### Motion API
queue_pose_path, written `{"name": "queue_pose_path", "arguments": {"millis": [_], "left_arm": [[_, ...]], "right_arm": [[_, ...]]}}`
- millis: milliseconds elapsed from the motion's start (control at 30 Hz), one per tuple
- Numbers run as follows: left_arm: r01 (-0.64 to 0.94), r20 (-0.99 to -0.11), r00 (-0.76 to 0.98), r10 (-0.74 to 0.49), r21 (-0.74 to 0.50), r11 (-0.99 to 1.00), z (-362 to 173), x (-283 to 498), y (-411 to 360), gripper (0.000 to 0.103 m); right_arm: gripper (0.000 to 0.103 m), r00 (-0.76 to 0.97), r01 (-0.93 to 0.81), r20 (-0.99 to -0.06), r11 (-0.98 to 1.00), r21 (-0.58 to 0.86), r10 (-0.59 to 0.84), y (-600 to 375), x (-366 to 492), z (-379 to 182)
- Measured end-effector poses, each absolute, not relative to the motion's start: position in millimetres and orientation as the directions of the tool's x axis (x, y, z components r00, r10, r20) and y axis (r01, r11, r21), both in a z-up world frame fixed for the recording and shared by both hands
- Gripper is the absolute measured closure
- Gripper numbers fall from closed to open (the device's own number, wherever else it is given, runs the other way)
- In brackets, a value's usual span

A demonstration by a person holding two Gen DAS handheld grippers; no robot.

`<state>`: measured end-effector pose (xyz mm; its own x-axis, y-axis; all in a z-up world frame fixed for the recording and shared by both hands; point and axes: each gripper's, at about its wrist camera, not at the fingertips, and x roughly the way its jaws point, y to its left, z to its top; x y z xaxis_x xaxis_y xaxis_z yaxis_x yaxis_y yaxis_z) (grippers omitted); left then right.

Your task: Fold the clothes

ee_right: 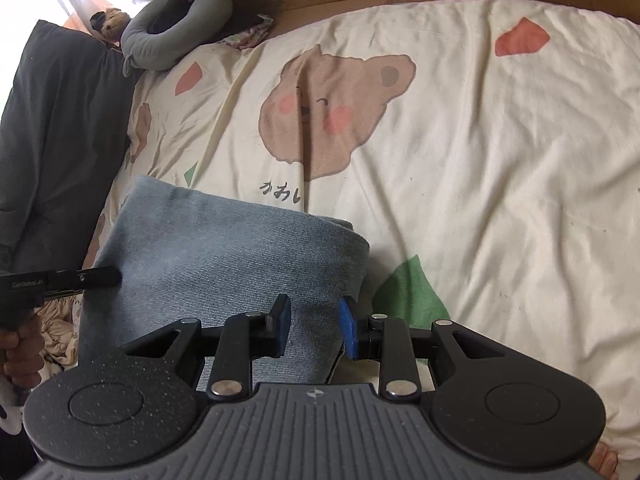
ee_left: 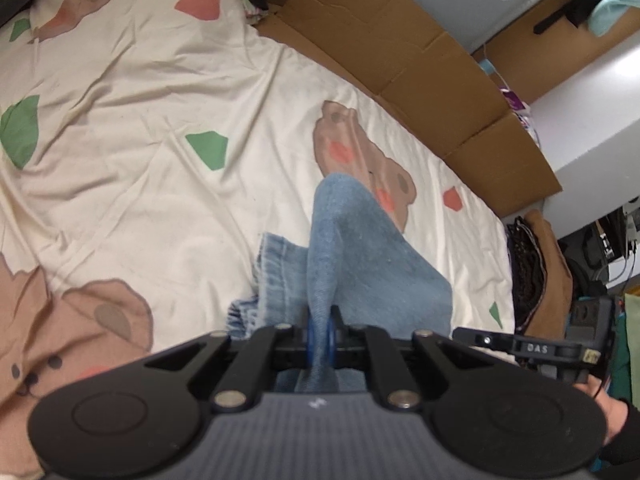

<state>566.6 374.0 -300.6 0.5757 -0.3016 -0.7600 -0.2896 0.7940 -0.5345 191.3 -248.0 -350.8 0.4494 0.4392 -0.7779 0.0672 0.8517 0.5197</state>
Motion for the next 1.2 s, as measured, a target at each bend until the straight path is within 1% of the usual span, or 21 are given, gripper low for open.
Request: {"name": "queue_pose_path", "arguments": {"millis": [167, 333, 433, 500, 600, 667, 733, 767, 800, 867, 933, 1033, 1133, 1200], "left_arm": [[-0.327, -0.784, 0.551, -0.285, -0.517, 0.791, -328, 565, 383, 0.096], [-0.343, -0.783, 0.551, -0.288, -0.527, 0.777, -339, 558, 385, 0.095], [-0.343, -0.789, 0.549, -0.275, -0.512, 0.787, -335, 555, 382, 0.094], [-0.339, -0.797, 0.548, -0.255, -0.49, 0.803, -328, 554, 381, 0.092], [-0.335, -0.806, 0.549, -0.22, -0.454, 0.826, -316, 548, 382, 0.085], [-0.337, -0.808, 0.553, -0.202, -0.439, 0.833, -310, 542, 385, 0.078], [-0.341, -0.808, 0.555, -0.197, -0.437, 0.832, -306, 535, 388, 0.074], [-0.342, -0.808, 0.554, -0.2, -0.439, 0.831, -306, 533, 389, 0.072], [-0.344, -0.809, 0.552, -0.202, -0.441, 0.829, -307, 530, 389, 0.07], [-0.354, -0.809, 0.549, -0.211, -0.453, 0.818, -311, 525, 389, 0.065], [-0.358, -0.813, 0.537, -0.225, -0.461, 0.812, -318, 521, 388, 0.064], [-0.35, -0.817, 0.523, -0.241, -0.464, 0.814, -326, 516, 383, 0.064], [-0.35, -0.817, 0.52, -0.248, -0.468, 0.811, -333, 511, 381, 0.059], [-0.361, -0.813, 0.525, -0.251, -0.48, 0.8, -334, 508, 382, 0.059]], "right_arm": [[0.073, 0.45, 0.06, -0.788, 0.866, 0.497, 0.421, -245, 201, -359], [0.073, 0.441, 0.058, -0.797, 0.873, 0.485, 0.413, -239, 211, -373], [0.073, 0.446, 0.086, -0.794, 0.864, 0.496, 0.412, -244, 216, -375], [0.075, 0.463, 0.076, -0.796, 0.878, 0.473, 0.389, -243, 216, -367], [0.075, 0.499, 0.03, -0.774, 0.885, 0.464, 0.389, -240, 215, -351], [0.075, 0.523, -0.001, -0.758, 0.89, 0.457, 0.39, -238, 215, -341], [0.078, 0.515, -0.033, -0.761, 0.896, 0.443, 0.395, -230, 216, -340], [0.082, 0.511, -0.049, -0.763, 0.899, 0.435, 0.397, -226, 217, -340], [0.083, 0.507, -0.055, -0.768, 0.903, 0.425, 0.392, -223, 218, -343], [0.083, 0.499, -0.065, -0.779, 0.912, 0.404, 0.38, -217, 221, -350], [0.081, 0.484, -0.067, -0.791, 0.917, 0.393, 0.374, -215, 225, -358], [0.082, 0.468, -0.071, -0.802, 0.92, 0.384, 0.371, -212, 230, -365], [0.081, 0.463, -0.07, -0.806, 0.922, 0.381, 0.369, -212, 229, -357], [0.081, 0.465, -0.06, -0.798, 0.913, 0.403, 0.383, -216, 224, -349]]}}
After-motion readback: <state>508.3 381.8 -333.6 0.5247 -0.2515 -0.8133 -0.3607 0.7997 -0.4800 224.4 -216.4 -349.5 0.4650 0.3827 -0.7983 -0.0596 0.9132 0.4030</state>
